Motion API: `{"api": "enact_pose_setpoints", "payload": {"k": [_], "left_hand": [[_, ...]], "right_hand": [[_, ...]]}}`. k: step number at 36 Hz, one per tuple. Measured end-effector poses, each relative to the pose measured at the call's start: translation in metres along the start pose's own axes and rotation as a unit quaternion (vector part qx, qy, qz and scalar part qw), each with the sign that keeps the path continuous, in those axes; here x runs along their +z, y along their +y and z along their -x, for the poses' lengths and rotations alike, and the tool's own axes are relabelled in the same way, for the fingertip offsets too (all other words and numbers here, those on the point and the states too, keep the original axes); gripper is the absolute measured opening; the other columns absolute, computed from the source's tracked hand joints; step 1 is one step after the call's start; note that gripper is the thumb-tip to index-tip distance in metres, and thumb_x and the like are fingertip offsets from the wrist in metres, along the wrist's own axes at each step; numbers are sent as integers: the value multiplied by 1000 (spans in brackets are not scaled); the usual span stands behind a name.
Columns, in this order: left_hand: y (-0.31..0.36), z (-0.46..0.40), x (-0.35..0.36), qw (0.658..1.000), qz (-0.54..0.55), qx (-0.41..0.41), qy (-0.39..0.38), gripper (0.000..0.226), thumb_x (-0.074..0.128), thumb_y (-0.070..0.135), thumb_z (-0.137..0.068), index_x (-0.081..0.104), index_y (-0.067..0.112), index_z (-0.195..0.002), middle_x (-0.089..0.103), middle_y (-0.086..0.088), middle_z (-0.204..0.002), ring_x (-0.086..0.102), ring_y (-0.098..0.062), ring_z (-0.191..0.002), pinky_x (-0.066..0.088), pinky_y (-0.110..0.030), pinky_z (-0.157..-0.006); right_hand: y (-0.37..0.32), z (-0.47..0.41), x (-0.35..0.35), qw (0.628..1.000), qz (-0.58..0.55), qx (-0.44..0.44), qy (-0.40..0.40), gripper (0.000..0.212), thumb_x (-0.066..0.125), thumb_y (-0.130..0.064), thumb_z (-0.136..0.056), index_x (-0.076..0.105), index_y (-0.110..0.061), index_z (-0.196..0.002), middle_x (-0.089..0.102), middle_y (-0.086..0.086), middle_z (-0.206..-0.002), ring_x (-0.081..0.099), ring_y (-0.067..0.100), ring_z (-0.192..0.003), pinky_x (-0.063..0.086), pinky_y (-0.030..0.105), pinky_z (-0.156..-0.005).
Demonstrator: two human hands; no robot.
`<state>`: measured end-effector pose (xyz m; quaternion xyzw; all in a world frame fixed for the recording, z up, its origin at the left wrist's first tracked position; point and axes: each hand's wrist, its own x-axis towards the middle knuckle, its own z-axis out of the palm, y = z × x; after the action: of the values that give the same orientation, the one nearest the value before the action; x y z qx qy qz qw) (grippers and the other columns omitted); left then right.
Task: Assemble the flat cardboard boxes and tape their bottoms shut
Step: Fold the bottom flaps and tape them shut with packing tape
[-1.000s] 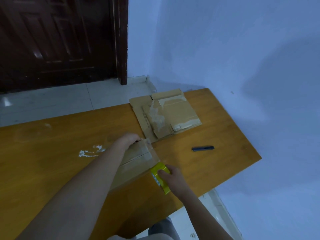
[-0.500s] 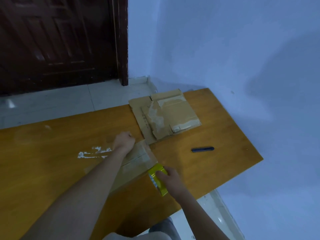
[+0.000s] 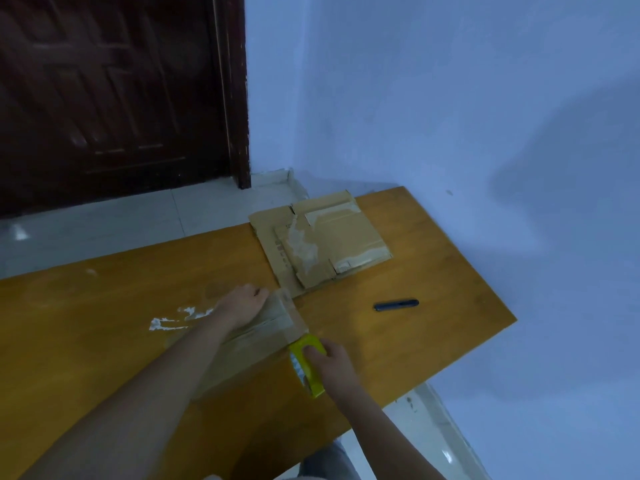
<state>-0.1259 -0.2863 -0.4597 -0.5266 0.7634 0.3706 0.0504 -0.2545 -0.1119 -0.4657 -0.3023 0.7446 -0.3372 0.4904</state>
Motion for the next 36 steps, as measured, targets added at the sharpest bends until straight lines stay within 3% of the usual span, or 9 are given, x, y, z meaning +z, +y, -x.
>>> {"api": "enact_pose_setpoints", "payload": {"k": [3, 5, 9, 12, 16, 19, 25, 33, 36], "left_hand": [[4, 4, 0, 995, -64, 22, 75, 42, 31, 33, -100, 52, 16, -132, 48, -10, -139, 44, -27, -125, 36, -41, -101], [13, 9, 2, 987, -77, 38, 139, 45, 36, 30, -99, 40, 19, -142, 40, -5, -146, 31, -26, -135, 29, -42, -106], [23, 23, 15, 964, -114, 88, 222, 39, 41, 27, -96, 48, 18, -134, 46, -1, -135, 34, -20, -129, 30, -36, -99], [22, 30, 30, 962, -132, 98, 217, 38, 41, 27, -95, 50, 16, -130, 47, -1, -133, 35, -20, -127, 28, -34, -100], [2, 31, 50, 971, -95, 93, 198, 44, 39, 26, -98, 39, 13, -140, 36, -3, -146, 28, -21, -136, 25, -34, -111], [-10, 33, 57, 969, -79, 128, 196, 44, 39, 27, -100, 39, 13, -141, 35, -3, -148, 27, -21, -139, 27, -36, -111], [-12, 30, 58, 960, -69, 160, 219, 61, 20, 40, -93, 53, 2, -129, 51, -12, -133, 43, -31, -128, 38, -48, -105], [-13, 22, 66, 952, -91, 137, 260, 49, 26, 37, -99, 62, 5, -111, 59, -10, -118, 42, -24, -114, 49, -47, -93], [-11, 23, 68, 946, -106, 134, 275, 50, 25, 37, -100, 63, 7, -109, 60, -8, -117, 45, -24, -111, 47, -41, -95]], "right_hand": [[0, 1, 4, 1000, -7, -16, 13, 18, 57, -34, -89, 66, -19, -83, 59, 6, -70, 57, 22, -64, 47, 37, -62], [-2, -3, 6, 1000, 0, -22, 18, 29, 58, -42, -82, 67, -15, -85, 59, 4, -67, 59, 23, -63, 50, 40, -61], [-10, -10, 8, 999, 10, -44, 25, 38, 59, -45, -77, 64, -8, -82, 58, 9, -65, 59, 29, -62, 52, 51, -63], [-12, -20, 9, 998, 25, -59, 16, 49, 58, -55, -72, 62, -7, -78, 58, 11, -65, 58, 32, -61, 50, 51, -61], [-20, -22, 4, 999, 9, -48, -16, 26, 59, -29, -91, 65, -4, -88, 61, 2, -63, 59, 23, -55, 51, 40, -60], [-13, -25, 3, 999, -5, -34, -28, 31, 58, -28, -93, 63, 2, -97, 62, 6, -67, 60, 24, -55, 52, 38, -59], [-4, -34, 7, 999, 15, -39, -27, 33, 58, -36, -90, 64, -4, -90, 62, 6, -70, 62, 26, -64, 54, 49, -67], [-6, -46, -2, 993, 72, -44, -85, 47, 50, -53, -82, 63, -9, -89, 59, 7, -80, 59, 26, -75, 50, 44, -73], [-6, -47, -4, 990, 85, -40, -101, 31, 52, -46, -89, 58, -17, -83, 58, 4, -76, 58, 25, -73, 51, 45, -73]]}}
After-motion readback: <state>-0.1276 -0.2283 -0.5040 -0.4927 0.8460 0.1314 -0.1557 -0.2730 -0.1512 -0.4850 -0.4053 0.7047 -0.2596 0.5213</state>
